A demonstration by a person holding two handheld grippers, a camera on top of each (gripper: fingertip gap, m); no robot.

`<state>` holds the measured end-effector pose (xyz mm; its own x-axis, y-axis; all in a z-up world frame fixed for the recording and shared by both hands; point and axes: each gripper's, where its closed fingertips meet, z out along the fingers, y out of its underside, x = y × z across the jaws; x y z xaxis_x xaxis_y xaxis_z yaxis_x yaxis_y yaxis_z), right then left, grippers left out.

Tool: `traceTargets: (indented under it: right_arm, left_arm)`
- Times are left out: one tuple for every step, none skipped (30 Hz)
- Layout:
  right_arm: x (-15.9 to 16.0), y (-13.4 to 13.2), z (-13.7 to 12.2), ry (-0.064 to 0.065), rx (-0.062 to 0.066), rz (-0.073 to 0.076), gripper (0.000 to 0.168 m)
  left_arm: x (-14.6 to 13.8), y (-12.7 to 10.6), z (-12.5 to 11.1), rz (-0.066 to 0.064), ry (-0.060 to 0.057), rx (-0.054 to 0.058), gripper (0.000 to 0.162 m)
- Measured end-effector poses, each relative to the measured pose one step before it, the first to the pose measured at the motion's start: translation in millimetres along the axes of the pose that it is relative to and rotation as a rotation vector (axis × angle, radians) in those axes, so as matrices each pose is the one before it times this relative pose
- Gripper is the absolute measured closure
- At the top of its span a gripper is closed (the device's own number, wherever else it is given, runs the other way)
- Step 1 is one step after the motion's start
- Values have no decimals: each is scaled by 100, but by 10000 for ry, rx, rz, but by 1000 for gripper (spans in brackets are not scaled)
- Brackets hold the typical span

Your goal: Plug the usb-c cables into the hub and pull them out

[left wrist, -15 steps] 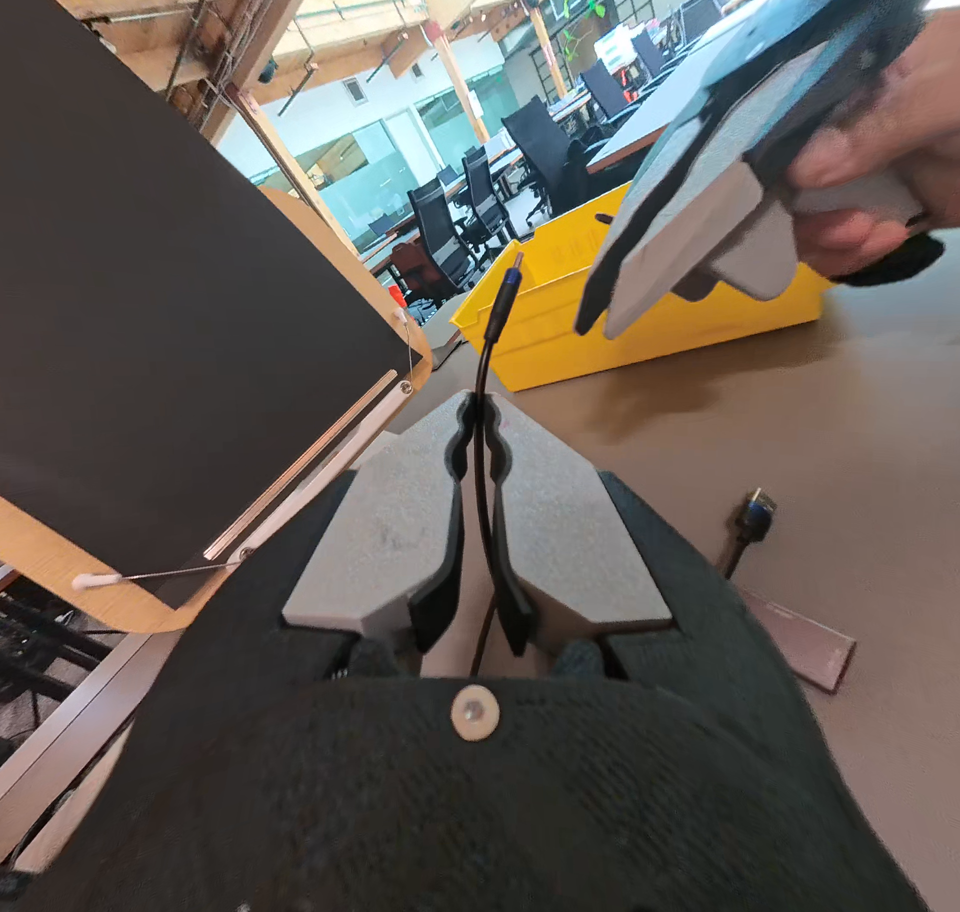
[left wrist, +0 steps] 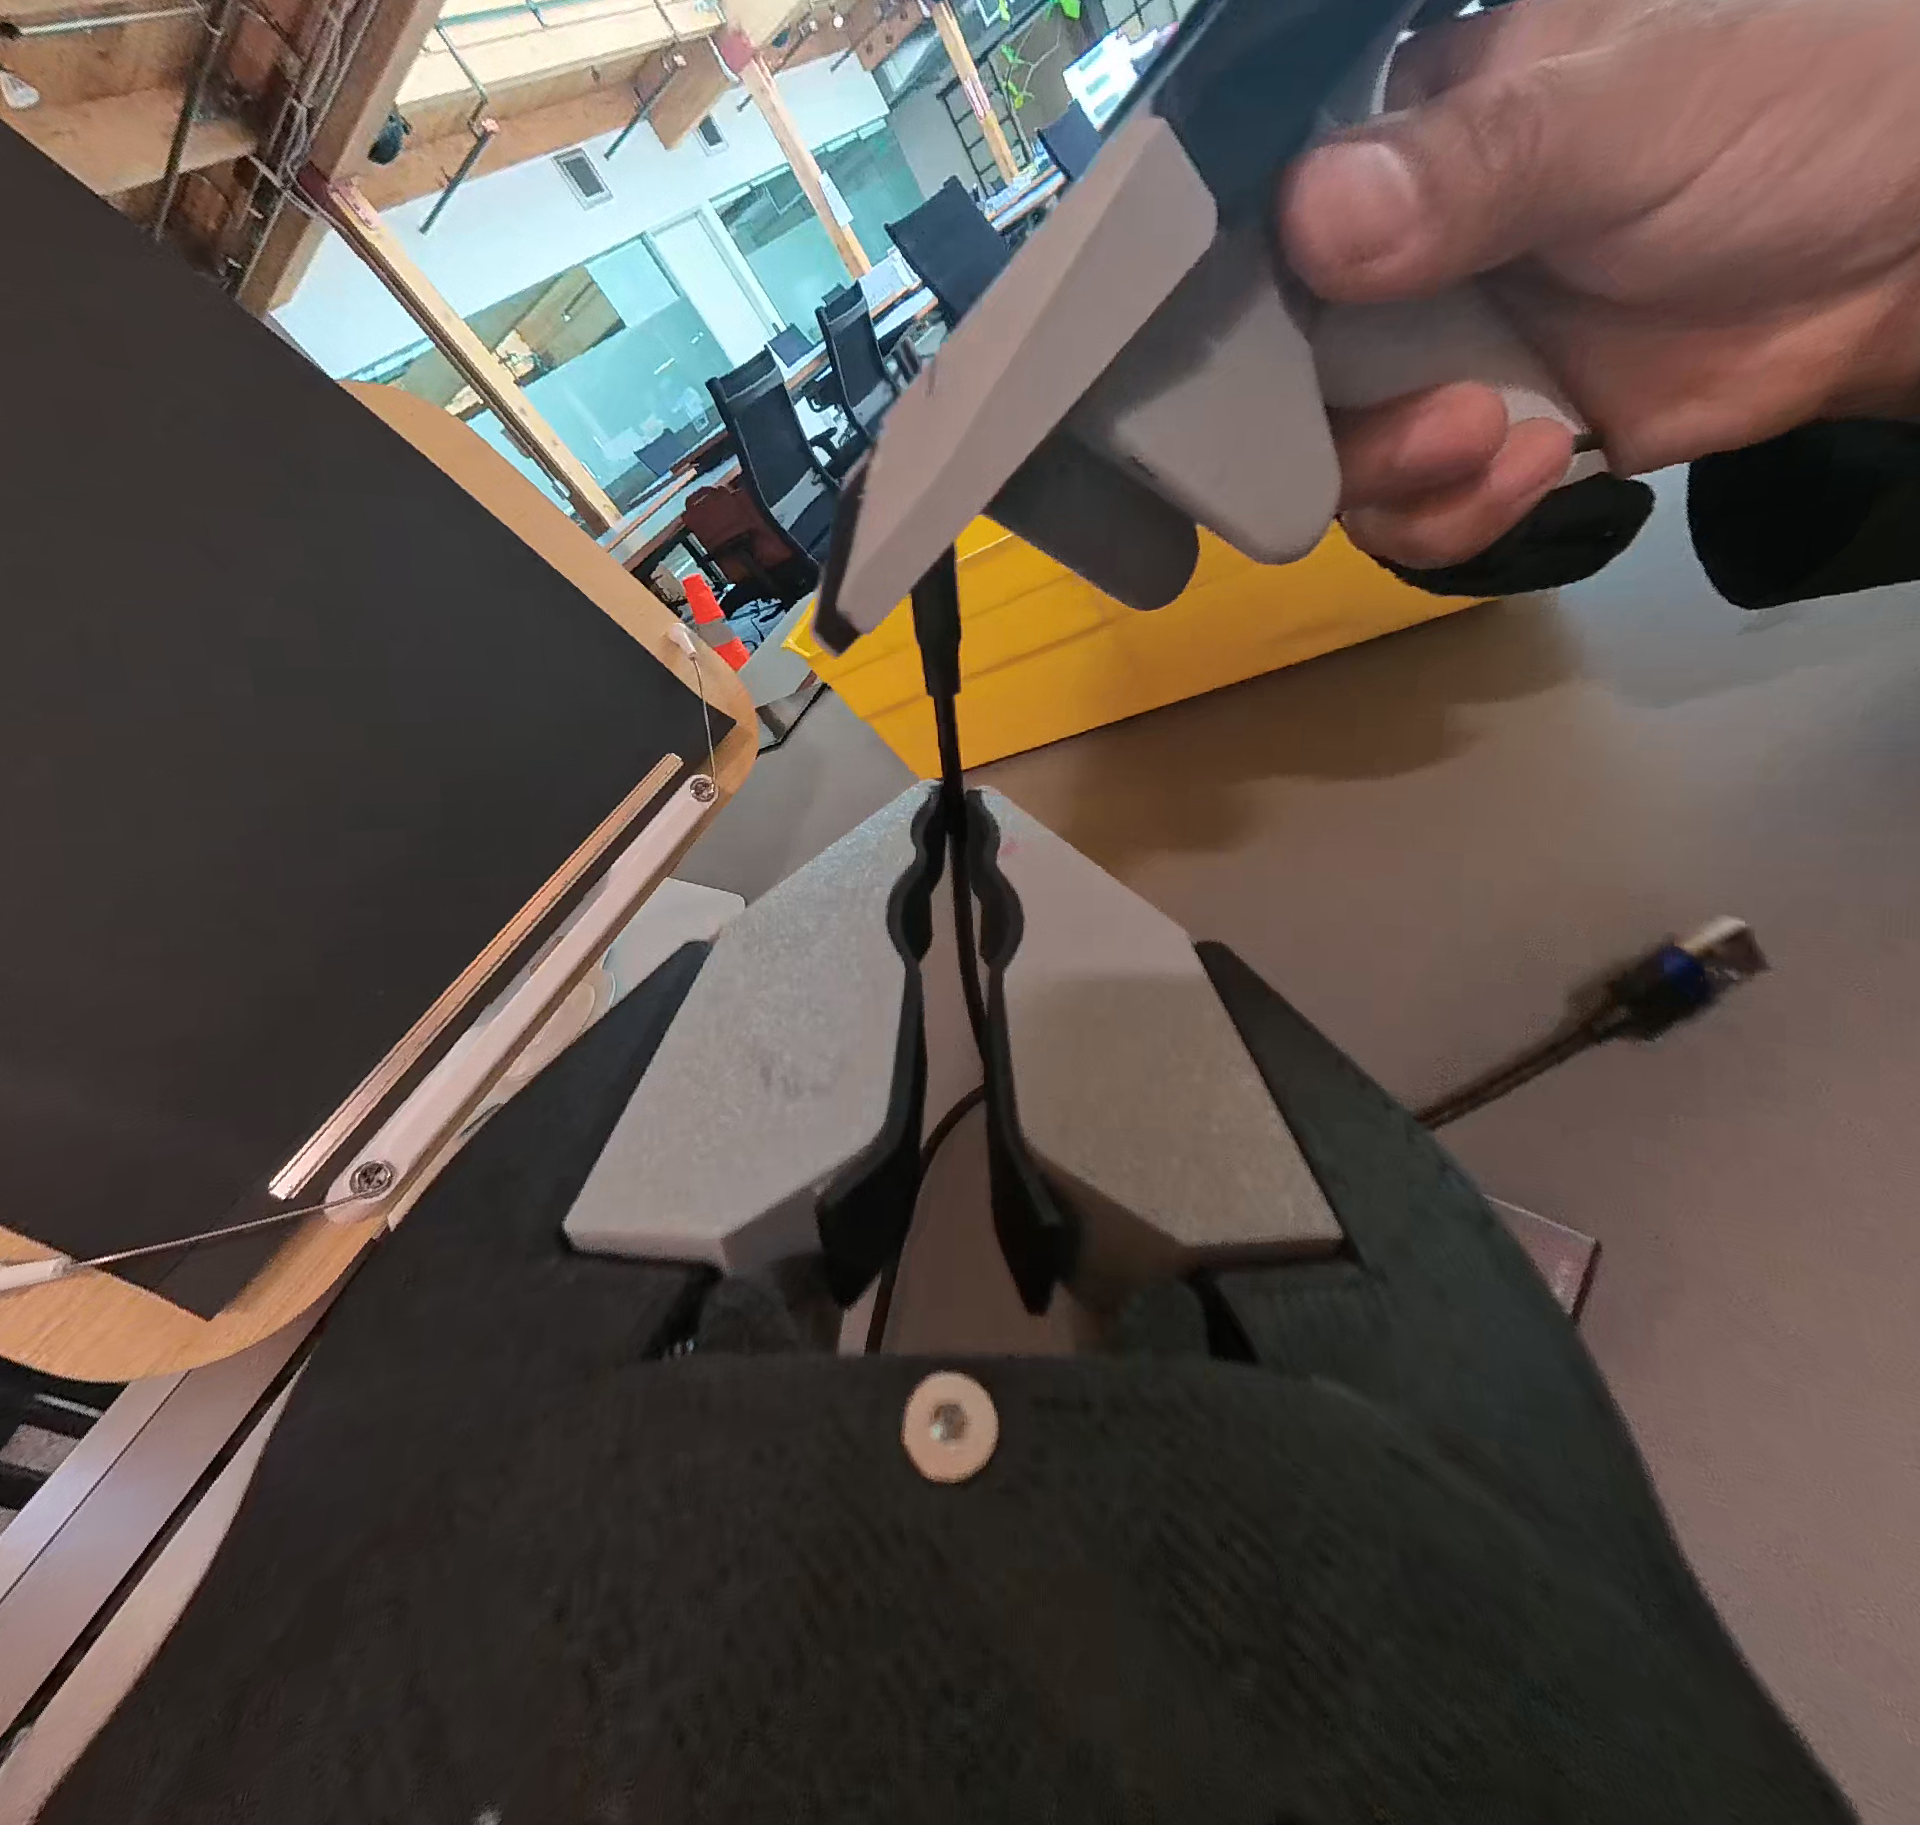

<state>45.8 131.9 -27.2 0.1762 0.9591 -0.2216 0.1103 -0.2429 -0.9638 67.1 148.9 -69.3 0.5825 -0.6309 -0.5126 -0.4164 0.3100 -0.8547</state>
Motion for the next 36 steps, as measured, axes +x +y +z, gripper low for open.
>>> traceTargets:
  right_arm:
    - [-265, -73, 308, -123, -33, 34, 159]
    - [-313, 24, 345, -133, -84, -7, 158]
    - [-364, 137, 371, -115, -129, -87, 158]
    - [-439, 236, 379, -133, -181, -134, 157]
    - [-522, 309, 371, -159, -221, -149, 156]
    - [-541, 428, 365, -159, -277, -122, 155]
    - [-490, 519, 322, -128, -311, -101, 161]
    - [-253, 278, 226, -2, -131, -107, 154]
    - [-108, 61, 32, 42, 1, -65, 151]
    - [-178, -107, -172, -55, 105, 19, 151]
    - [-203, -216, -332, -141, 166, 115, 152]
    - [-112, -224, -431, -150, 182, 203, 152]
    - [77, -249, -550, -71, 205, 264, 152]
    - [297, -214, -626, 29, 186, 288, 151]
    - [478, -112, -672, 109, 130, 272, 149]
    - [550, -76, -654, 141, 111, 274, 148]
    - [528, -19, -565, 99, 69, 334, 145]
    - [235, 178, -401, -99, -72, 406, 142]
    - [-41, 365, -184, -279, -199, 473, 139]
    - [-60, 425, 7, -279, -228, 492, 137]
    - [113, 387, 147, -162, -185, 443, 136]
    - [160, 271, 203, -101, -120, 334, 135]
    - [79, 193, 240, -103, -90, 223, 134]
    - [14, 159, 264, -85, -94, 126, 133]
    - [111, 201, 303, 16, -132, 75, 133]
    - [276, 382, 362, 130, -243, 55, 132]
    - [351, 554, 466, 173, -344, 31, 132]
    - [332, 591, 533, 154, -369, -5, 132]
    - [330, 502, 509, 147, -313, -61, 134]
    - [159, 304, 411, 49, -200, -138, 144]
    - [143, 100, 239, 41, -81, -134, 153]
    - [360, -120, 92, 150, 71, -85, 157]
    - [351, -171, 1, 86, 122, -6, 158]
    - [432, -272, -67, 86, 190, 60, 159]
    - [586, -386, -165, 145, 274, 85, 160]
    - [633, -437, -219, 153, 291, 108, 161]
  left_arm:
    - [58, -19, 12, 87, -31, 1, 161]
    - [113, 3, 16, 174, -30, -8, 161]
    - [142, 7, 39, 194, -11, -25, 160]
    - [141, 24, 43, 153, 1, -46, 160]
    - [-104, 139, 93, 65, -99, -109, 161]
    - [-394, 180, 101, -5, -228, -121, 162]
    - [-699, 233, 54, 6, -378, -120, 162]
    - [-633, 257, -43, 222, -371, -117, 162]
    - [-610, 256, -83, 508, -468, -123, 162]
    - [-467, 4, -114, 590, -453, 6, 161]
    - [-295, -269, -136, 399, -319, 152, 161]
    - [-252, -359, -135, 260, -245, 171, 161]
    - [-241, -316, -119, 314, -225, 133, 161]
    - [-189, -264, -121, 398, -214, 110, 161]
    - [-136, -222, -129, 421, -167, 93, 161]
    - [-105, -109, -92, 417, -149, 24, 162]
    - [-171, -33, -57, 413, -190, -11, 162]
    - [-98, -19, -36, 342, -151, -18, 162]
    - [50, 8, 14, 226, -46, -32, 162]
    - [81, 0, 27, 239, -31, -26, 162]
    - [160, -9, 14, 310, -10, -10, 161]
    - [294, 29, 42, 355, 52, -37, 162]
    - [285, -1, 27, 335, 41, -23, 162]
    - [270, -45, 16, 259, 36, 0, 161]
    - [318, -76, 13, 196, 90, 21, 162]
    - [266, -57, 21, 124, 78, 8, 162]
    - [237, 19, 60, 68, 73, -37, 162]
    - [266, 14, 75, 102, 103, -34, 162]
    - [273, 16, 69, 179, 75, -31, 162]
    - [326, 162, 112, 245, 86, -118, 162]
    - [272, 477, 189, 169, 44, -271, 162]
    - [207, 532, 195, 11, 27, -237, 162]
    - [8, 348, 114, -173, -37, -91, 161]
    - [46, 240, 28, -358, 99, -29, 157]
    - [116, 220, 11, -525, 224, -43, 152]
    - [-11, 274, 4, -549, 190, -76, 148]
